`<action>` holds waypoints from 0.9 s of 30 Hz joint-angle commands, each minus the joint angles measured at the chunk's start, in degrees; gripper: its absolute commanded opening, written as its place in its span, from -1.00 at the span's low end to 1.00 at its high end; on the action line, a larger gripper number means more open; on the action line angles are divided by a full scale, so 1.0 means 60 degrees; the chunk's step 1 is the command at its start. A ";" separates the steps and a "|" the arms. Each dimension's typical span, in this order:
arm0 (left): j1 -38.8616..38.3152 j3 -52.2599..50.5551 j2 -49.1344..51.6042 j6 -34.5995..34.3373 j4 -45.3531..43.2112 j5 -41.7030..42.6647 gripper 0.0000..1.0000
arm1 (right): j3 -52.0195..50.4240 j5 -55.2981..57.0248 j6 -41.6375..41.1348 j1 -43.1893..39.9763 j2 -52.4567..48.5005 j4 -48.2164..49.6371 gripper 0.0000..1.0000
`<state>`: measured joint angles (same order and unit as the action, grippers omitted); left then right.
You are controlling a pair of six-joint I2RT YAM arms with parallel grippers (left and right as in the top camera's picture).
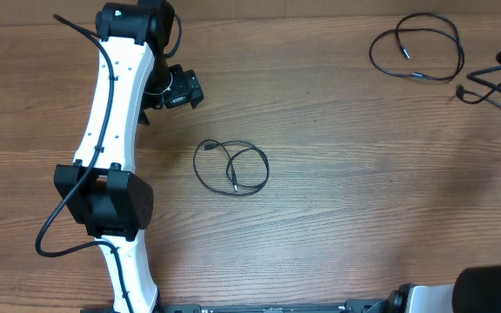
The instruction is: Untangle cables
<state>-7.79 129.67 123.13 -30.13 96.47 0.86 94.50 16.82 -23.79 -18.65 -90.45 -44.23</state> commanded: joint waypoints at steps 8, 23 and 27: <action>-0.0022 -0.0051 0.0095 -0.0233 0.0015 0.0036 0.99 | -0.0025 0.1191 -0.0543 -0.0189 -0.1293 -0.0521 -0.93; -0.0025 -0.0051 0.0095 -0.0233 0.0018 0.0036 0.99 | -0.0062 -0.2259 -0.1541 -0.0153 -0.2703 -0.1220 -0.90; -0.0025 -0.0051 0.0095 -0.0233 0.0018 0.0036 0.99 | -0.0062 -0.3100 -0.1537 -0.0142 -0.2991 -0.1271 -0.91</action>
<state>-7.79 129.67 123.13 -30.13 96.47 0.86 94.39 4.56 -32.36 -19.53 -107.46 -51.86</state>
